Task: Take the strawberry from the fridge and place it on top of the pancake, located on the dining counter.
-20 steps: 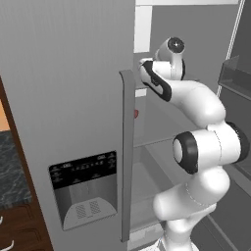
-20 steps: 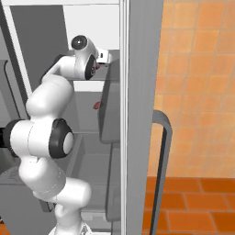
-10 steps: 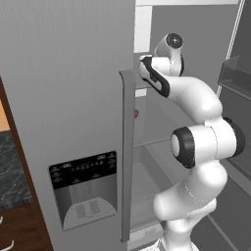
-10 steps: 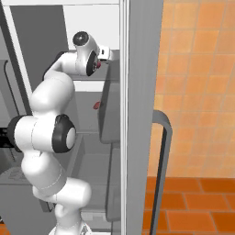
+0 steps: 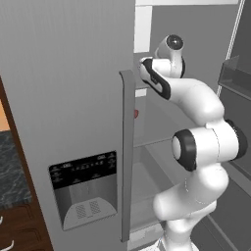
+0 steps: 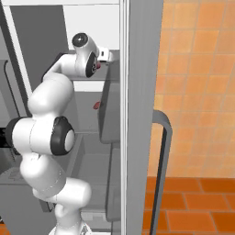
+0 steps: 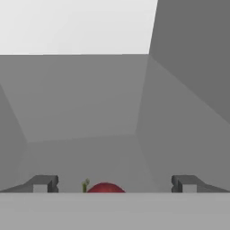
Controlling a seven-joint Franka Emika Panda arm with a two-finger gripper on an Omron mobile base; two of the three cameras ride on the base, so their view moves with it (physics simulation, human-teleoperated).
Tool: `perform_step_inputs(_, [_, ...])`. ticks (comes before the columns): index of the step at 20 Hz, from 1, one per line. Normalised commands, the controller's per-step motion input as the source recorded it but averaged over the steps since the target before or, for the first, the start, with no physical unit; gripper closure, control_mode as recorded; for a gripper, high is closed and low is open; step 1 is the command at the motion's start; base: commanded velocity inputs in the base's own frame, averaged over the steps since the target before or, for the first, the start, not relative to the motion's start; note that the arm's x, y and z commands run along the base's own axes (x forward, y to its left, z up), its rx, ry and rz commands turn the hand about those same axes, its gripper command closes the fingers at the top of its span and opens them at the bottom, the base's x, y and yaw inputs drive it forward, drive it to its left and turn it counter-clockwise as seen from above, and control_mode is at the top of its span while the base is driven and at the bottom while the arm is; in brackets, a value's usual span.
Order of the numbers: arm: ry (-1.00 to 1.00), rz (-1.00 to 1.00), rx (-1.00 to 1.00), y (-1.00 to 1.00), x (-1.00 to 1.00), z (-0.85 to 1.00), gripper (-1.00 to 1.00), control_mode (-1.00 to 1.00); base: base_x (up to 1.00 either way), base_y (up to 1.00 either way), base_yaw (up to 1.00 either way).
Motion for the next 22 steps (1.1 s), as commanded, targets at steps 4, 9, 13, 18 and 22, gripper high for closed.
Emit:
perform_step_inputs(4, [0.0, 0.0, -0.03, 0.0, 0.0, -0.19, -1.0, -1.0, 0.0, 0.0, 0.0])
perform_step_inputs(9, [0.0, 0.02, -0.01, 0.0, 0.0, -0.22, 1.0, -1.0, 0.0, 0.0, 0.0])
perform_step_inputs(13, [0.0, 0.02, 0.0, 0.0, -0.09, -0.22, 1.0, -1.0, 0.0, 0.0, 0.0])
perform_step_inputs(18, [-0.12, 0.01, 0.0, 0.0, -0.78, 0.06, 1.0, -1.0, 0.0, 0.0, 0.0])
perform_step_inputs(22, [-0.1, 0.01, 0.0, 0.0, -1.0, 0.11, 1.0, -1.0, 0.0, 0.0, 0.0])
